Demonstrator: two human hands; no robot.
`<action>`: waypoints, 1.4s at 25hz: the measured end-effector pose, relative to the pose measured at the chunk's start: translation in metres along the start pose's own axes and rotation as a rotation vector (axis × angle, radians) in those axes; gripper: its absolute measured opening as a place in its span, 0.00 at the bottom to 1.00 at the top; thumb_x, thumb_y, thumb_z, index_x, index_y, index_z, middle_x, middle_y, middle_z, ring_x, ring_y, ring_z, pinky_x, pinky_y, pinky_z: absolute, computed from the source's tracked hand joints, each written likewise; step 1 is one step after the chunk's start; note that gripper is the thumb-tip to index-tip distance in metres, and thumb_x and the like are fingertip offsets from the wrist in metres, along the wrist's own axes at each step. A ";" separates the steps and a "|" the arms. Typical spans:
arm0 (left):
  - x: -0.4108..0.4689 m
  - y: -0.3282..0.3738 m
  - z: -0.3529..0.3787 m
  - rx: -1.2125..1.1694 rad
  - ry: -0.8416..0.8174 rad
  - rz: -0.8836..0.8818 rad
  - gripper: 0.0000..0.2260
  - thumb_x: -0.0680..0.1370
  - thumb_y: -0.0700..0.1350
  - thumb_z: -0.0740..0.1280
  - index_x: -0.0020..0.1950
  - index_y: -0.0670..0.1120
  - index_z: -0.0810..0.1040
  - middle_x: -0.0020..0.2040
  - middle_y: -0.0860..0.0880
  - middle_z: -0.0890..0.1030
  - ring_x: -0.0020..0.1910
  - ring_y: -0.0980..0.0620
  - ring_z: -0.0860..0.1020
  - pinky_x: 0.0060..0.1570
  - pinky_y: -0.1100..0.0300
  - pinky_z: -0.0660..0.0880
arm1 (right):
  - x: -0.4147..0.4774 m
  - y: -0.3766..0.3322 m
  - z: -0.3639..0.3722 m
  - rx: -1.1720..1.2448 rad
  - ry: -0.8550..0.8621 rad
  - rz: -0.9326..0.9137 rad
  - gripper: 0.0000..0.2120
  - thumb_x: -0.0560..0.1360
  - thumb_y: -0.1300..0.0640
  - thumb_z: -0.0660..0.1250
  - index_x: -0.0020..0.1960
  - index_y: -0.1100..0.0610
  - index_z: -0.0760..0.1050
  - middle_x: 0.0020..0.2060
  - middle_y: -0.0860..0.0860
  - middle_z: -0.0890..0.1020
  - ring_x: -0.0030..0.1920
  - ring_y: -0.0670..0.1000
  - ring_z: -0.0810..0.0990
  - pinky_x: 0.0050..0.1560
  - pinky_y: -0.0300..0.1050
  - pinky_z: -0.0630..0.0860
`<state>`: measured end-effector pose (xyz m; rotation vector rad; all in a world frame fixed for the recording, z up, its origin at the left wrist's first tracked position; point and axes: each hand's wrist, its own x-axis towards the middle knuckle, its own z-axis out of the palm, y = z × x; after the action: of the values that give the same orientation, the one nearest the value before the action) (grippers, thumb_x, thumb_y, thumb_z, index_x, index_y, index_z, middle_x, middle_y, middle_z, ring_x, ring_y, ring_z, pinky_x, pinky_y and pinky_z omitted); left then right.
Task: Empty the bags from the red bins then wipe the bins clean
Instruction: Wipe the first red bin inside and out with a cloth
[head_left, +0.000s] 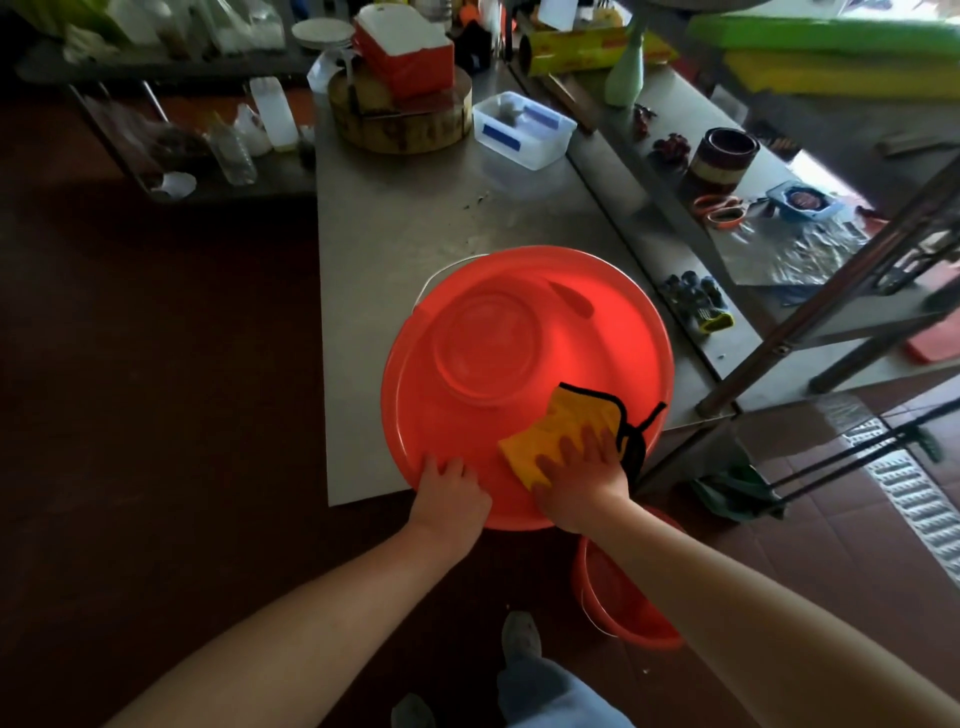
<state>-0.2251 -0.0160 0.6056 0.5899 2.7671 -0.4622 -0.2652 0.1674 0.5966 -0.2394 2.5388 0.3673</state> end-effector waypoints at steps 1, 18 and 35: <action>0.000 -0.001 -0.001 0.019 0.004 0.008 0.13 0.81 0.44 0.61 0.63 0.48 0.79 0.63 0.43 0.76 0.65 0.40 0.69 0.69 0.33 0.56 | -0.003 -0.007 0.001 0.031 -0.032 0.001 0.30 0.81 0.34 0.44 0.81 0.41 0.53 0.82 0.54 0.49 0.80 0.64 0.38 0.75 0.66 0.32; 0.017 -0.022 0.013 0.098 0.025 0.126 0.11 0.77 0.47 0.68 0.56 0.47 0.84 0.54 0.43 0.81 0.58 0.38 0.74 0.66 0.29 0.60 | 0.126 -0.027 0.013 0.171 -0.084 -0.125 0.32 0.82 0.34 0.44 0.82 0.43 0.43 0.82 0.53 0.44 0.80 0.64 0.42 0.74 0.72 0.37; 0.012 -0.025 -0.005 0.125 -0.014 0.097 0.15 0.81 0.43 0.60 0.66 0.44 0.78 0.65 0.40 0.75 0.66 0.38 0.69 0.71 0.30 0.54 | 0.054 -0.034 0.010 0.180 -0.042 -0.104 0.29 0.81 0.33 0.44 0.80 0.39 0.51 0.81 0.50 0.53 0.80 0.64 0.49 0.75 0.71 0.40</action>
<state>-0.2475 -0.0319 0.6129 0.7436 2.6960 -0.6184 -0.2968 0.1335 0.5518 -0.2904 2.4876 0.1011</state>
